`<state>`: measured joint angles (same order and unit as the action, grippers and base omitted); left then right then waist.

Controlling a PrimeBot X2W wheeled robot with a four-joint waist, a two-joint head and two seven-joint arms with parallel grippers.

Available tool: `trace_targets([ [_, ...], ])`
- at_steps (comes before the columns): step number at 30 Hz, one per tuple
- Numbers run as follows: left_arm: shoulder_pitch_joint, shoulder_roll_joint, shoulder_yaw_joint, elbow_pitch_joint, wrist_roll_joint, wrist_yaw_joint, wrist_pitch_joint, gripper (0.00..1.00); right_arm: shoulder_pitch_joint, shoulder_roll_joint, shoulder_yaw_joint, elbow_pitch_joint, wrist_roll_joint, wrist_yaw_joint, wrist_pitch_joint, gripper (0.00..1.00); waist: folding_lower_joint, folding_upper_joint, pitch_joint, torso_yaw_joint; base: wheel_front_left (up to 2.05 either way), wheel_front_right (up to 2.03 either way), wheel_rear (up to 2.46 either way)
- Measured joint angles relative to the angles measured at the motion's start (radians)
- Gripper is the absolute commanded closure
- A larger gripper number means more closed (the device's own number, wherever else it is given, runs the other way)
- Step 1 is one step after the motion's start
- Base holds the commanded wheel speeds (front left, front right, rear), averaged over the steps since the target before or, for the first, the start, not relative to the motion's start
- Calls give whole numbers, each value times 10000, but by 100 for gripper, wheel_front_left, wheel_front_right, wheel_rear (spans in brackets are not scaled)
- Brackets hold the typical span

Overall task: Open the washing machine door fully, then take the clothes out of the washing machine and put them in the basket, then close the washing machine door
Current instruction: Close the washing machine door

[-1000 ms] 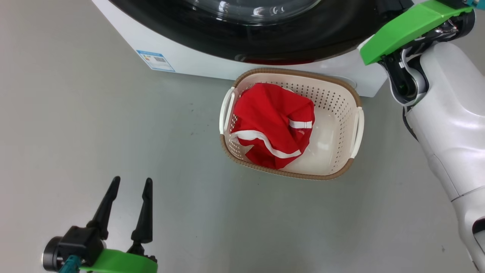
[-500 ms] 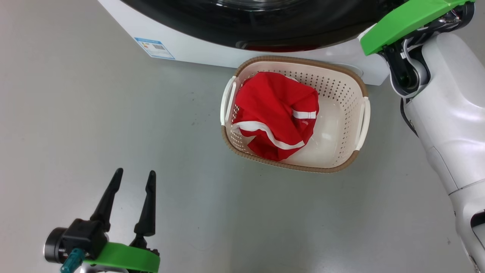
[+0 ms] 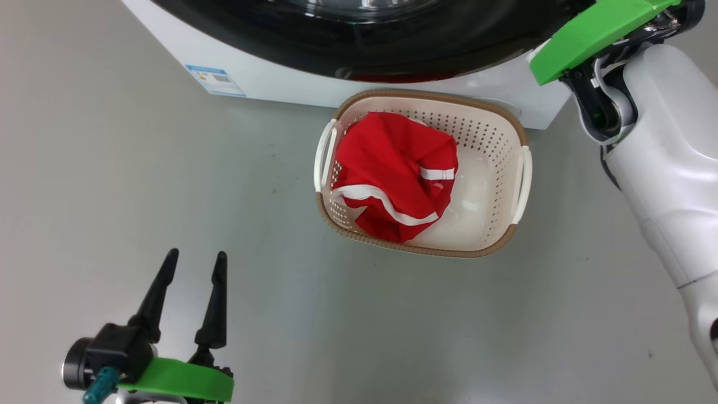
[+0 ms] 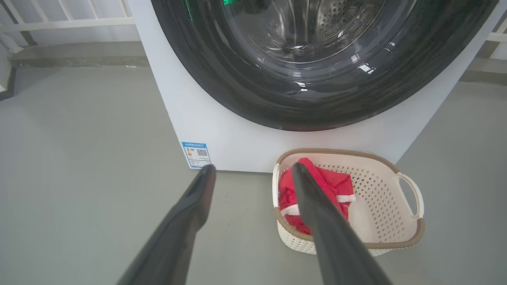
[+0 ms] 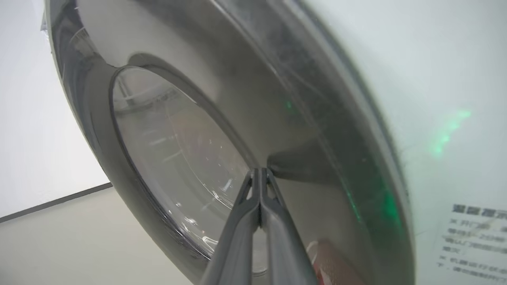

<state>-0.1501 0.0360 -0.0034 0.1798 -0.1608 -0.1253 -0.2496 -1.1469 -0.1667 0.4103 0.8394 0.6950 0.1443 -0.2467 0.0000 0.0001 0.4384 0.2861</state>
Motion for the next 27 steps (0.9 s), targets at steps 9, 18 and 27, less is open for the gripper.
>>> trace_targets([
  [9,-20,-8,364,-12,-407,0,0,0,1581,-773,435,-1501,307,-117,-88,0,0,0,-417,-522,0,0,0],
  [18,-20,-12,853,-67,-508,0,0,0,3710,-681,-199,-2654,-418,-125,-88,0,0,0,-1034,-1341,0,0,0],
  [27,163,-12,882,-228,-616,0,0,0,6129,-230,-2151,-4203,-1597,-127,-88,0,0,0,-1885,-2109,0,0,0],
])
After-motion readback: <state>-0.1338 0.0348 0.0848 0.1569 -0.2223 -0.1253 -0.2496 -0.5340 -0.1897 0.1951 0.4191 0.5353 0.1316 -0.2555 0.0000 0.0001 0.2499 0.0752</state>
